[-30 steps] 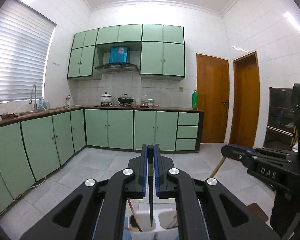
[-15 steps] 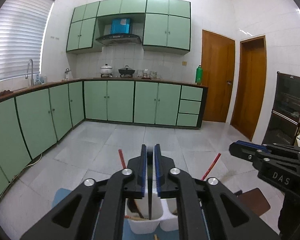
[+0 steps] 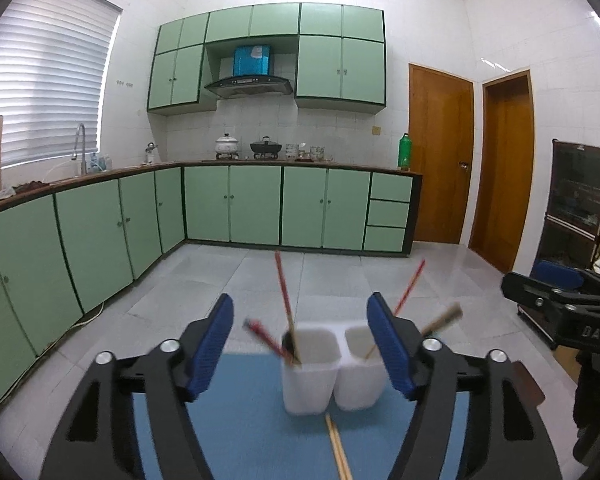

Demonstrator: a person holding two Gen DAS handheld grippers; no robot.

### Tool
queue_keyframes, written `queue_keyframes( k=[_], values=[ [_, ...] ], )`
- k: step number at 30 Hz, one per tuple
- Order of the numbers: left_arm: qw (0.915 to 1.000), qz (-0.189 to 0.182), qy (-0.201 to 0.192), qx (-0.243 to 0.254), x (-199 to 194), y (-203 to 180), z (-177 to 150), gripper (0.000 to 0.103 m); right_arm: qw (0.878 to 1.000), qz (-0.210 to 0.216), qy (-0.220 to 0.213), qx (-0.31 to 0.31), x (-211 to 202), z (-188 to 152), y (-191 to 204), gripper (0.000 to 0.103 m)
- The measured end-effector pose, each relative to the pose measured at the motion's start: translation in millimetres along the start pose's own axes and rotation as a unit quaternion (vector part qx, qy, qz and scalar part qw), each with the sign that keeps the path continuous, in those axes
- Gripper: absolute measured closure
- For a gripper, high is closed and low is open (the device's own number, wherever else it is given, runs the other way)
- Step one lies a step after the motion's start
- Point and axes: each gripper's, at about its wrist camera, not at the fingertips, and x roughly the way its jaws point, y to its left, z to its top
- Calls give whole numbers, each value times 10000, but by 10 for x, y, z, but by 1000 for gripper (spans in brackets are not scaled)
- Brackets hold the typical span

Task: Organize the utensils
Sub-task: 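Open both tools and pull them back from the holder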

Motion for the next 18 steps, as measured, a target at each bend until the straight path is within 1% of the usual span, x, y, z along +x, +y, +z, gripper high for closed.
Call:
queue_keyframes(
  k=[3,8,13,15,18],
  values=[
    [9999,33,121,-59,-163,16,-224,25,10000,7,80,14,-149,-313,47,8],
    [9991,102,402,-109,-341,41,-591,19,9990,95,314,296,-292,-776,113,6],
    [9957,130,909,-122,-419,74,-997,16,9968,21,683,414,-300,-1241,252,6],
    [9928,146,1181,-166,-405,105,-1175,16,9942,33,963,474,-256,-1472,335,6],
    [9887,206,1479,-119,-364,151,-1393,16,9904,43,1290,485,-214,-1747,424,6]
  ],
)
